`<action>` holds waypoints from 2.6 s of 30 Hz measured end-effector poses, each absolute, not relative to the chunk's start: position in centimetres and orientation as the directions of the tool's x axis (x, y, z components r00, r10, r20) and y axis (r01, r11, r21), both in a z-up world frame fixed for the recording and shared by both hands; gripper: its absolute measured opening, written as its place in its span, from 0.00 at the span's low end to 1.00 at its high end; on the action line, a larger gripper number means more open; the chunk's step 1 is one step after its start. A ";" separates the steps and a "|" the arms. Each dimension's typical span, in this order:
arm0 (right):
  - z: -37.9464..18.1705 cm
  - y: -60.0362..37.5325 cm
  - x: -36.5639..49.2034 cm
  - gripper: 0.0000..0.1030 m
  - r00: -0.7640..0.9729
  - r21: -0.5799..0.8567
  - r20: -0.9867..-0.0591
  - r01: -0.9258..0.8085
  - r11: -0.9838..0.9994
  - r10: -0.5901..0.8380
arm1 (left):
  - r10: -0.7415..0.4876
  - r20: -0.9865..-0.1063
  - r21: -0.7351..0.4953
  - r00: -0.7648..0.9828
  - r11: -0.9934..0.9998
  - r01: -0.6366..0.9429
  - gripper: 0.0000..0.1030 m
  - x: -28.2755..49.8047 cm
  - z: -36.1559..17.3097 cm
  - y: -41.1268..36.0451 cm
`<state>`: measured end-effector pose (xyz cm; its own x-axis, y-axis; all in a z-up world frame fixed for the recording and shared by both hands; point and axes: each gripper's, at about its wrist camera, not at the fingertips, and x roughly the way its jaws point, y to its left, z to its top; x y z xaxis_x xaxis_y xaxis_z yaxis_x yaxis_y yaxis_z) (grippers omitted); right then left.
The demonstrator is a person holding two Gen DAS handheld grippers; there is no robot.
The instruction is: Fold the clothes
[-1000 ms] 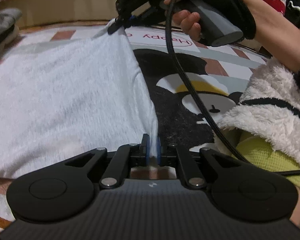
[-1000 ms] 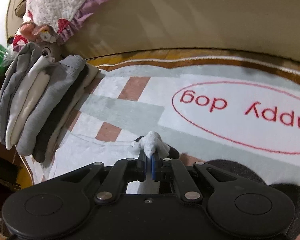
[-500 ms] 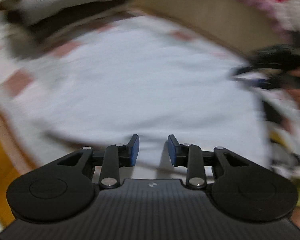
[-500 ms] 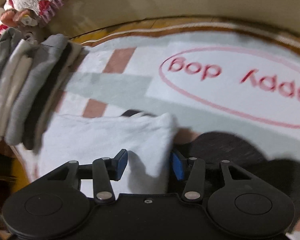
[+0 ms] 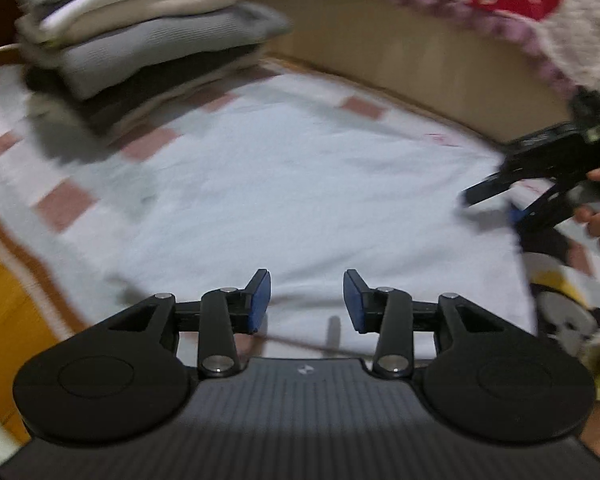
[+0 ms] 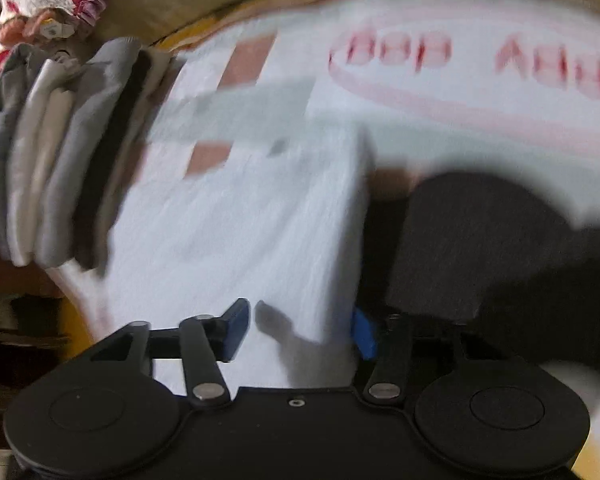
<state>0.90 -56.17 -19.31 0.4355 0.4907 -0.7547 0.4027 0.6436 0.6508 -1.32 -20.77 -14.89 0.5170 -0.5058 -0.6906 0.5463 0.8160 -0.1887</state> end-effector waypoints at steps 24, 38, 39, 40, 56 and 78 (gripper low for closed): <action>-14.9 -48.8 0.7 0.11 0.533 0.850 -0.406 -0.079 0.522 0.742 | -0.708 -0.580 -0.344 0.404 0.662 0.666 0.65 -1.3 -13.4 -27.5; -14.5 -46.8 2.7 0.11 0.523 0.793 -0.383 -0.237 0.562 0.761 | -0.621 -0.645 -0.263 0.445 0.727 0.634 0.49 0.3 -14.2 -26.6; -14.5 -46.6 2.8 0.11 0.520 0.790 -0.382 -0.245 0.562 0.764 | -0.610 -0.656 -0.241 0.445 0.728 0.642 0.41 0.4 -14.1 -26.4; -14.4 -46.5 2.9 0.11 0.516 0.784 -0.384 -0.256 0.566 0.766 | -0.607 -0.661 -0.242 0.440 0.728 0.641 0.29 0.7 -14.1 -26.0; -15.7 -42.3 9.5 0.11 0.436 0.809 -0.301 -0.354 0.469 0.848 | -0.587 -0.678 -0.314 0.443 0.776 0.547 0.20 5.5 -13.0 -19.3; -12.5 -51.2 9.8 0.40 0.737 0.553 -0.463 -0.194 0.810 0.493 | -0.532 -0.674 -0.487 0.513 0.842 0.233 0.43 7.8 -13.3 -11.2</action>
